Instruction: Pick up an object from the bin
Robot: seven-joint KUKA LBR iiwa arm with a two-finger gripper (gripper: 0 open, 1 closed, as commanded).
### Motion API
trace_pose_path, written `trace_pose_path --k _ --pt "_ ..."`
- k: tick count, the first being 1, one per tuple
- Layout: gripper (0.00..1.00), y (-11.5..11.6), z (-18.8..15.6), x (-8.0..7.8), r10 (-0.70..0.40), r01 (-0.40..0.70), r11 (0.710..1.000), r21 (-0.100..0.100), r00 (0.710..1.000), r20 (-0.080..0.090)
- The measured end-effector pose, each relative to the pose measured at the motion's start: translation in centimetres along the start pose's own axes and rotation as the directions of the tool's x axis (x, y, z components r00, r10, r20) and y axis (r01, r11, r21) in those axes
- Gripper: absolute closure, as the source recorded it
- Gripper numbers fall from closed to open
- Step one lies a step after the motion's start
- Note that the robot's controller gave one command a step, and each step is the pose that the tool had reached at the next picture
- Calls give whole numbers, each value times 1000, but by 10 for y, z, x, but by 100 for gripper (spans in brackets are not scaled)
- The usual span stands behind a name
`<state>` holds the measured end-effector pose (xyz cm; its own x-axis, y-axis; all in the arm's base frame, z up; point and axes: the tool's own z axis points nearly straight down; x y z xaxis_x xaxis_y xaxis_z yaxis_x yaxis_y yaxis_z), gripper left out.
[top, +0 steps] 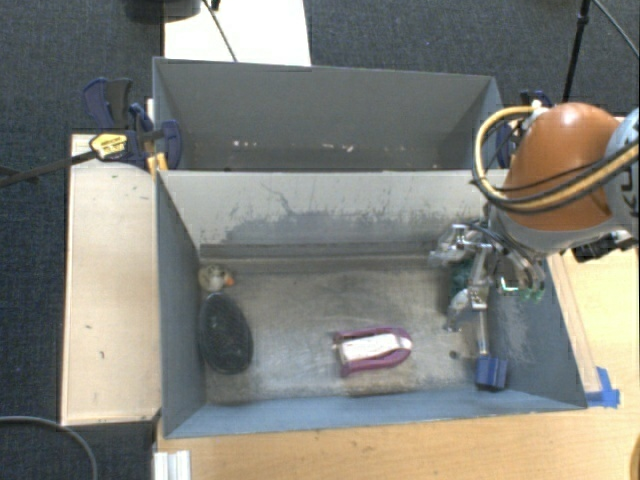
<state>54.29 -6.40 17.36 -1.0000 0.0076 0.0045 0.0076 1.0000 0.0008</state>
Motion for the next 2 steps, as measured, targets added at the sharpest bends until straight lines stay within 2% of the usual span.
trace_pose_path --k 1,2 --pt "0 32 58 49 -146 146 989 -1 989 0" --pt "0 79 103 51 -216 216 976 3 976 13"
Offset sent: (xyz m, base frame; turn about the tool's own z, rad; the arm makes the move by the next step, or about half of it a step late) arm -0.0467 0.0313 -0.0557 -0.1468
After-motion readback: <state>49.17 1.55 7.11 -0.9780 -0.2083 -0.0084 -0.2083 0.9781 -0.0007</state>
